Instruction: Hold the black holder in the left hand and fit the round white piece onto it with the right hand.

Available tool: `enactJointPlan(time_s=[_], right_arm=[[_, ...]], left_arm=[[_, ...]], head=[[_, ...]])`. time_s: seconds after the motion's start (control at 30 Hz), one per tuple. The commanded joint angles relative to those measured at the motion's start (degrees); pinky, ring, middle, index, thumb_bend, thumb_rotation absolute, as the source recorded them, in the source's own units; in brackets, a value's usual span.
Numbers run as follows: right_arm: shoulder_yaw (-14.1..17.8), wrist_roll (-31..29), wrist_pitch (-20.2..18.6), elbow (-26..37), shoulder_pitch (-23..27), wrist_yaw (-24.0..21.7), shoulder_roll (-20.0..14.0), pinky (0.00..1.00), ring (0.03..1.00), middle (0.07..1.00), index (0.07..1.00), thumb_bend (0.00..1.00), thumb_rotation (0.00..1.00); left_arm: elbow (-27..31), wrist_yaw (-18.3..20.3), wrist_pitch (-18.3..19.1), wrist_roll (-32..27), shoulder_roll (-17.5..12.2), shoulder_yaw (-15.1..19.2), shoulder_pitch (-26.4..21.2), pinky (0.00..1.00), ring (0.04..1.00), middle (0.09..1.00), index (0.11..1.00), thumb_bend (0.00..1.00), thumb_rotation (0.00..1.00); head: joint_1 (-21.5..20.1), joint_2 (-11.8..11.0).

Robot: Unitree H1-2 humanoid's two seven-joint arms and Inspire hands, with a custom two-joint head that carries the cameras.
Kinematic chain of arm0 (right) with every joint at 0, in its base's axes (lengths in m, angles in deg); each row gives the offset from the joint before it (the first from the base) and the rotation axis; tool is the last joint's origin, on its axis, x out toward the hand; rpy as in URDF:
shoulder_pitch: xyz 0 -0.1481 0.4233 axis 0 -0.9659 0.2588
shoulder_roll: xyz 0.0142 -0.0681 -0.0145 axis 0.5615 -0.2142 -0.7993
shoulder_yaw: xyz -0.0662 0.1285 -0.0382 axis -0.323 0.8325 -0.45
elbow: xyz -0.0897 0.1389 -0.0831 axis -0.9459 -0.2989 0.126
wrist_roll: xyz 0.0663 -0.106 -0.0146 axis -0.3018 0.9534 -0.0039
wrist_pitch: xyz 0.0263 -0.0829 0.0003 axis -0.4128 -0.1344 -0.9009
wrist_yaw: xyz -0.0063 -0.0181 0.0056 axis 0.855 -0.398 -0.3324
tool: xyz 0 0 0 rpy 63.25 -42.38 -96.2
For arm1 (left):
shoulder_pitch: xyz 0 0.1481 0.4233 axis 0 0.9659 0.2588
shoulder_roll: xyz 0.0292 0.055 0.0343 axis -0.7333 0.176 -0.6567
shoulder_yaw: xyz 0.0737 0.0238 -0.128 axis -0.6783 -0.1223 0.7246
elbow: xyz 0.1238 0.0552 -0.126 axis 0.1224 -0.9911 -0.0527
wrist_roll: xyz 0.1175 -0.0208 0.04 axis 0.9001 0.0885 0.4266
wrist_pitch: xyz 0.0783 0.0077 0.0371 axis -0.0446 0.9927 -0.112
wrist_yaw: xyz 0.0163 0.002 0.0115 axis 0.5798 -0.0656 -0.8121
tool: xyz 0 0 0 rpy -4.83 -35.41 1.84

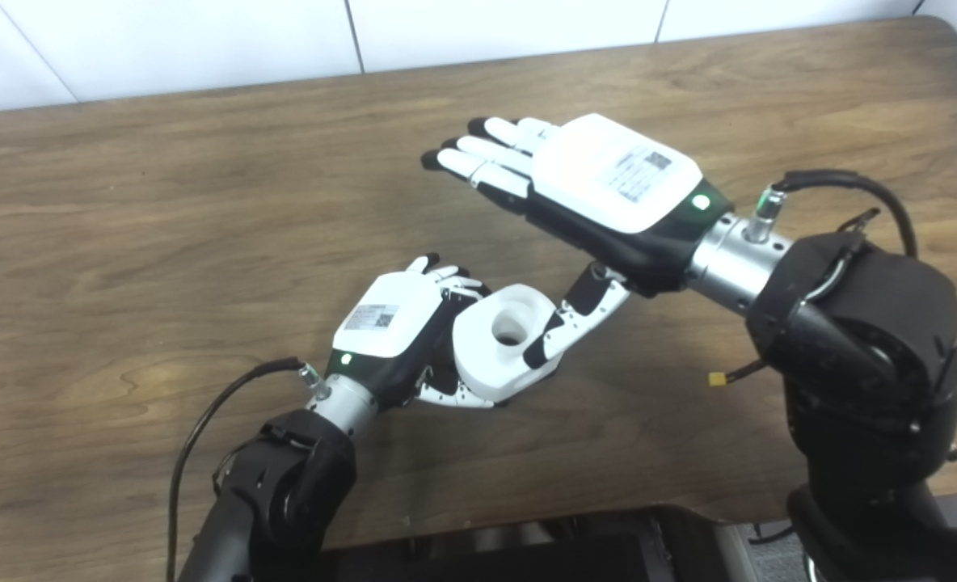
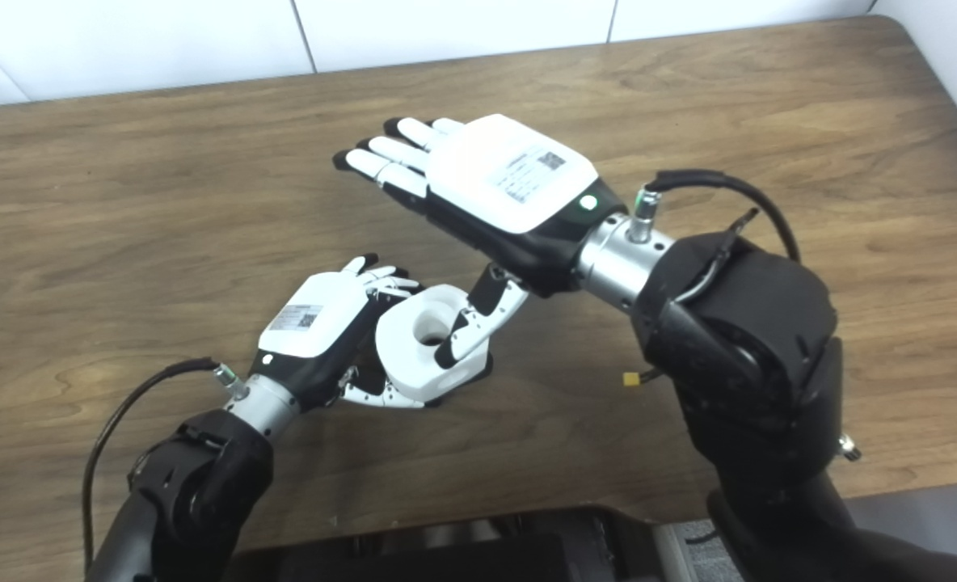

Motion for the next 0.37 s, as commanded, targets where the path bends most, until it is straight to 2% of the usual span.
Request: enactJointPlan(time_s=[0.0,0.33], right_arm=[[0.87,-1.12,-1.95,1.33,1.55,-4.55,-0.6,0.95,1.0,0.964,0.982,1.0,0.38],[2.86,-1.88,-1.88,1.33,0.55,-4.52,-2.5,0.97,1.0,0.97,0.99,1.0,0.42]], left_arm=[[-0.6,1.2,-0.33,0.18,0.02,-0.7,-0.2,0.99,0.893,0.786,0.489,0.51,0.05],[-0.06,2.59,0.07,0.37,-0.84,-0.5,-0.41,0.99,0.887,0.784,0.491,0.52,0.06]], head=[[0.15,-0.06],[0.45,-0.25]])
